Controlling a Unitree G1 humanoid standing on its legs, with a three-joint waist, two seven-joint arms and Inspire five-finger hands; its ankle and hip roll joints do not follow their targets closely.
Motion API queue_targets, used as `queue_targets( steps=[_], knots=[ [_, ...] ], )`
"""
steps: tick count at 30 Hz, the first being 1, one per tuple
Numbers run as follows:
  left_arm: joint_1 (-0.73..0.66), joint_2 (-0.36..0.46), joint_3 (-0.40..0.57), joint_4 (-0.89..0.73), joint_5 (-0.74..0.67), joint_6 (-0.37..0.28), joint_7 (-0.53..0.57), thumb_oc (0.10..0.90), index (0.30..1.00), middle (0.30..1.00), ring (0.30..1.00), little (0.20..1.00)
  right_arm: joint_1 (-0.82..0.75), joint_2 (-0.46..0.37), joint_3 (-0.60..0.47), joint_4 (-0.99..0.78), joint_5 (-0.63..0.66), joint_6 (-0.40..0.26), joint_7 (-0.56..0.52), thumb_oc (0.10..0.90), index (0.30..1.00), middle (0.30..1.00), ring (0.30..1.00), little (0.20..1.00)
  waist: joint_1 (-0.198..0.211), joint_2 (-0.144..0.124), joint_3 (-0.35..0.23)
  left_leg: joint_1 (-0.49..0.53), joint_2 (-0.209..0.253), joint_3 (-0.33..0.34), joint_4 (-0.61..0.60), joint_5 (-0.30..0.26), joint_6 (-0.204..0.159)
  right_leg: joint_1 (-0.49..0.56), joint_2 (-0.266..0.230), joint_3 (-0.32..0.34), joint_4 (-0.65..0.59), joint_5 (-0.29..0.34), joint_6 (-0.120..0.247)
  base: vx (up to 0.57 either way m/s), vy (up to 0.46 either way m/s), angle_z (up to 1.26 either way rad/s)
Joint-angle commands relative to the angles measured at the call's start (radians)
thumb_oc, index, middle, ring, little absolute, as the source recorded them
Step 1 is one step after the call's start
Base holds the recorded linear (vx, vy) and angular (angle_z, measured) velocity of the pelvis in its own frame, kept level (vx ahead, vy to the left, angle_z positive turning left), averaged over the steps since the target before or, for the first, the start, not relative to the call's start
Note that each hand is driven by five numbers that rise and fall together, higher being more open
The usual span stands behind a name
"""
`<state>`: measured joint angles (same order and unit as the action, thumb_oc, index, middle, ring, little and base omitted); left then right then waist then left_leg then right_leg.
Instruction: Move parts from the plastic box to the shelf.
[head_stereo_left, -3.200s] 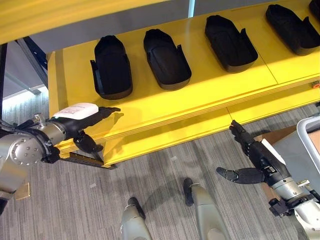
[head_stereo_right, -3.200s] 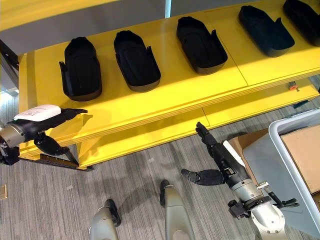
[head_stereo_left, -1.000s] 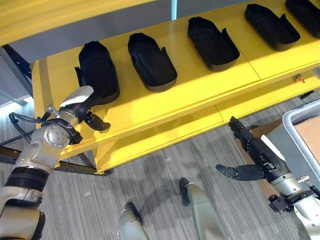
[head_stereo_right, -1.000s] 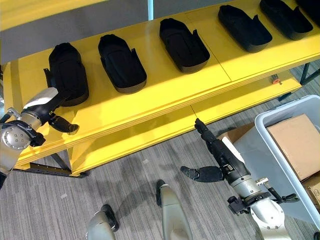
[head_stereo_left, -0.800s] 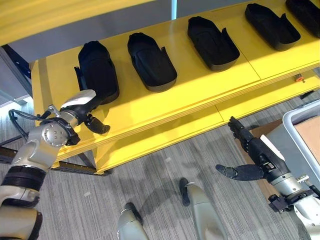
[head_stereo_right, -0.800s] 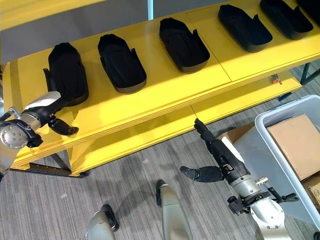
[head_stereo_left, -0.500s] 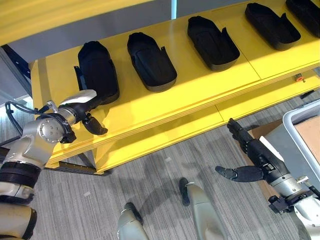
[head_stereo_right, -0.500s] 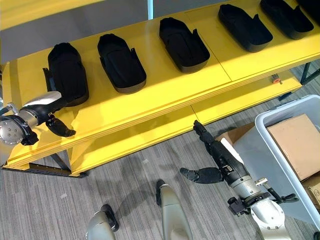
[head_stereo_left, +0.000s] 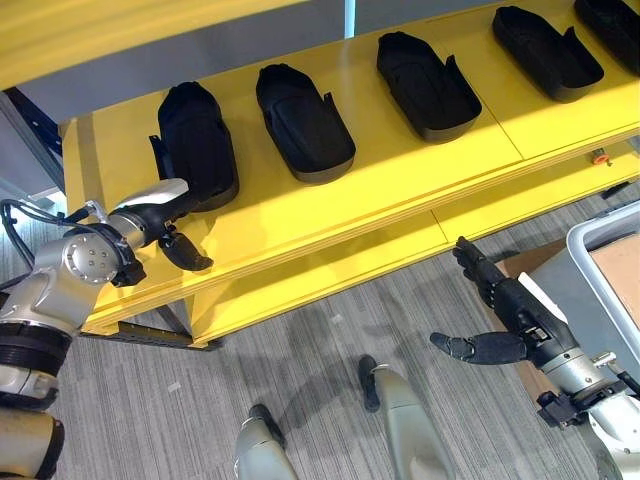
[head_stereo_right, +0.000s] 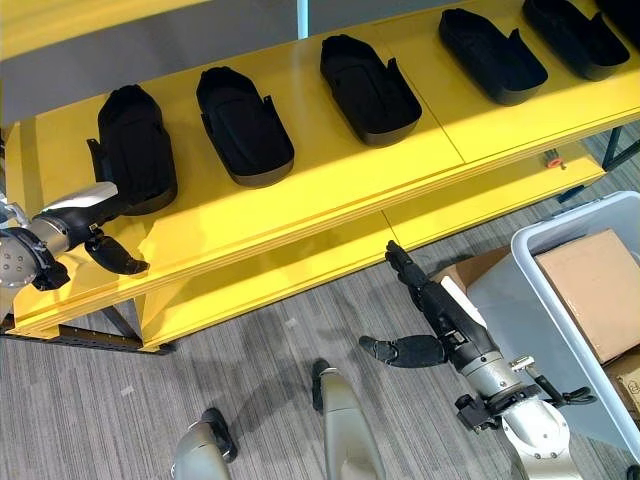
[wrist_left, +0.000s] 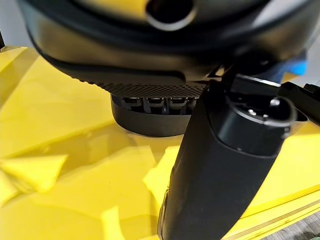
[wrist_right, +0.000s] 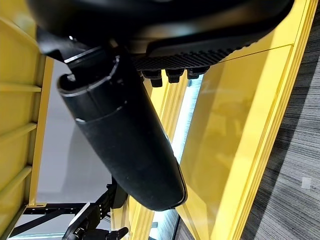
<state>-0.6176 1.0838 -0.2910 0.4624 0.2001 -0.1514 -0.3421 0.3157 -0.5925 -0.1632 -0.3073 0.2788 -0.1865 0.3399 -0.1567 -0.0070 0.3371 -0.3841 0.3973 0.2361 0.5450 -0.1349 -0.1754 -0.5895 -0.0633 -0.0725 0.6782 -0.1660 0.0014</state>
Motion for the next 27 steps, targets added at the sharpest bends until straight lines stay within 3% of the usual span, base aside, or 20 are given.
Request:
queue_targets(
  steps=[1,27],
  knots=[
    [-0.079,0.069,0.037,-0.084,-0.056,-0.015,0.017,0.900,1.000,1.000,1.000,1.000,-0.008,-0.002,-0.049,-0.080,0.077,-0.078,-0.001,0.900,1.000,1.000,1.000,1.000,-0.010,0.013,-0.065,-0.053,-0.003,-0.055,-0.007,0.065,0.060,0.076,-0.058,0.020,0.003,0.004,0.080,0.00,0.000,0.00],
    [-0.080,0.075,0.021,-0.143,-0.076,-0.020,-0.008,0.900,1.000,1.000,1.000,1.000,-0.010,-0.001,-0.044,-0.076,0.079,-0.073,0.008,0.900,1.000,1.000,1.000,1.000,-0.010,0.013,-0.063,-0.053,-0.003,-0.055,-0.010,0.068,0.061,0.073,-0.059,0.024,0.007,0.003,0.080,0.00,0.000,0.00]
  ],
)
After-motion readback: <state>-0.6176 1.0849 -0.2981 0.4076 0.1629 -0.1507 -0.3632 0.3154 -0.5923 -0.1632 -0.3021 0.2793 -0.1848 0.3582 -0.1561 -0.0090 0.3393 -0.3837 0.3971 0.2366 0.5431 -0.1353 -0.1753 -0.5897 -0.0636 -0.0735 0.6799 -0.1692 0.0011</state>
